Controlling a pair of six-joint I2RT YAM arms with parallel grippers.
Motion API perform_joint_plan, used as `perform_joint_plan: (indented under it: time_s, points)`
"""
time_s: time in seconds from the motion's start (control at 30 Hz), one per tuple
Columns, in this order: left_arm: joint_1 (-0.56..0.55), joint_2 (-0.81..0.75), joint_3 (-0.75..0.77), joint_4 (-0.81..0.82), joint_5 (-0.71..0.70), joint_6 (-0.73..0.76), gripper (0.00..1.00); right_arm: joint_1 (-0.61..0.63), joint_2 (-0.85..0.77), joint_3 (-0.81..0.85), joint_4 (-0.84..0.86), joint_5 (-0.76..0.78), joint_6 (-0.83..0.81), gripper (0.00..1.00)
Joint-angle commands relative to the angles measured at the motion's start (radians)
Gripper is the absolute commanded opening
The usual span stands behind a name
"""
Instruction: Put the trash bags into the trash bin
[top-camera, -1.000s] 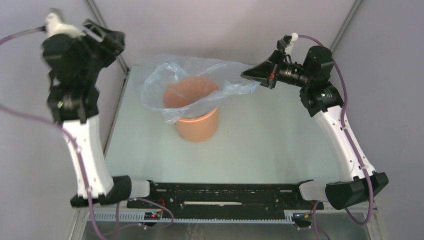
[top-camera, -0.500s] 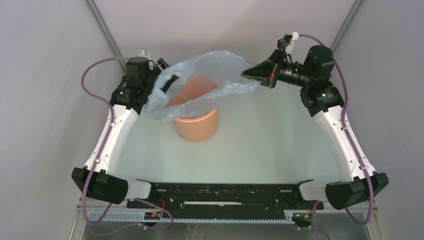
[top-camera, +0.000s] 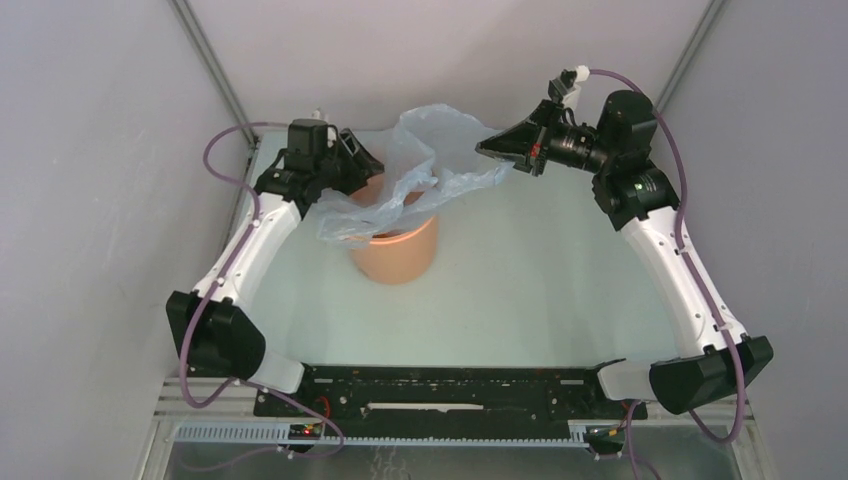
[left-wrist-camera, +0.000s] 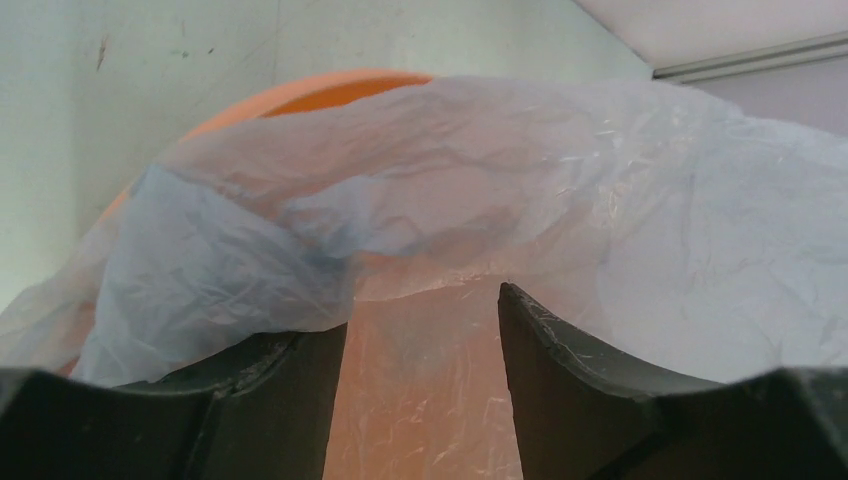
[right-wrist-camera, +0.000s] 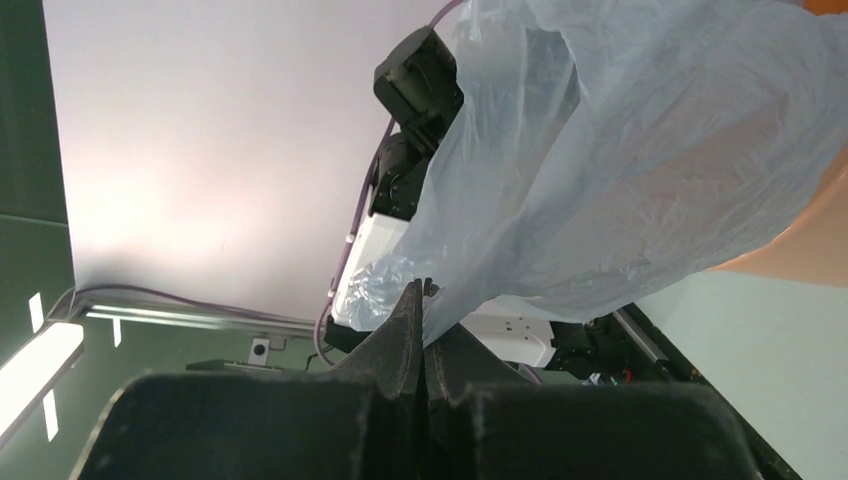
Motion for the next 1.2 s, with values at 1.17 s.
perform_joint_plan:
  time_s: [1.17]
  points:
    - [0.173, -0.578, -0.139, -0.311, -0.042, 0.013, 0.99, 0.013, 0.025, -0.004, -0.125, 0.055, -0.181, 0.00]
